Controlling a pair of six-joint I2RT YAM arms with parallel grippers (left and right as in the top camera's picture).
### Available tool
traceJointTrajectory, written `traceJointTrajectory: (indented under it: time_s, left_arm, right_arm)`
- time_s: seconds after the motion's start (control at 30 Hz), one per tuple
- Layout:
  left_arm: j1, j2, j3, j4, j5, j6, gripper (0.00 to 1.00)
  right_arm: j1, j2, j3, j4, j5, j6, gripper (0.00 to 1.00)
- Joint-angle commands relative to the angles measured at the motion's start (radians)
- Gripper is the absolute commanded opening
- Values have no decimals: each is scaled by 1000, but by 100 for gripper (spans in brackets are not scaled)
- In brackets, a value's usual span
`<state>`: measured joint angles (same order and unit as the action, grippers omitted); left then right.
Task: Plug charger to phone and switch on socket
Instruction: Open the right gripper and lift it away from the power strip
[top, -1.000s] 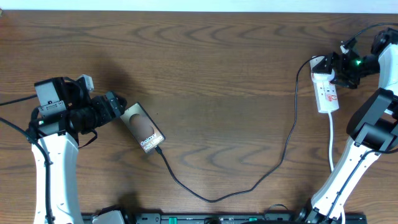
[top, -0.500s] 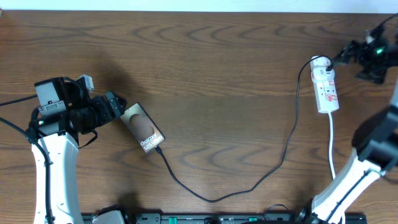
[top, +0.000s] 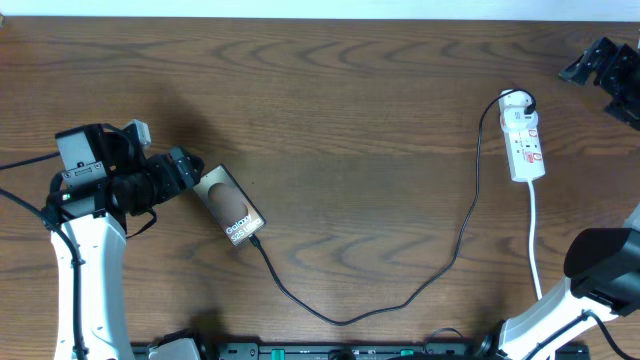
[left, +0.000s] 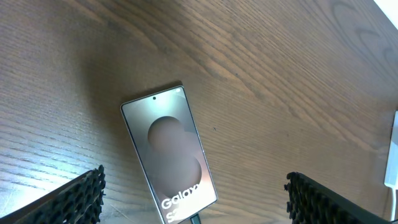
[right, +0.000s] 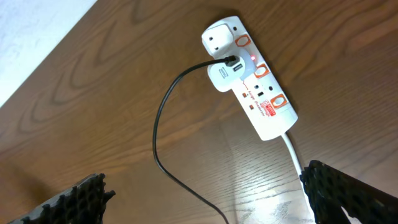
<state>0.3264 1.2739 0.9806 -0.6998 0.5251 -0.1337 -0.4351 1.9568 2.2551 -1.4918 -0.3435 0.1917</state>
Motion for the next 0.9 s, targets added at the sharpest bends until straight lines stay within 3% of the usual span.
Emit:
traceJointTrajectory:
  time_s: [0.0,0.73,0.87]
  left_arm:
    - [3,3,22,-2,6,9,91]
    - [-8,-18,22,-31,5,-1,91]
    - [-53,-94,13,-15,-64,-2,91]
  right_arm:
    - [3,2,1,-1,1,21,99]
    - [3,2,1,-1,1,21,99]
    - [3,2,1,-1,1,21,99]
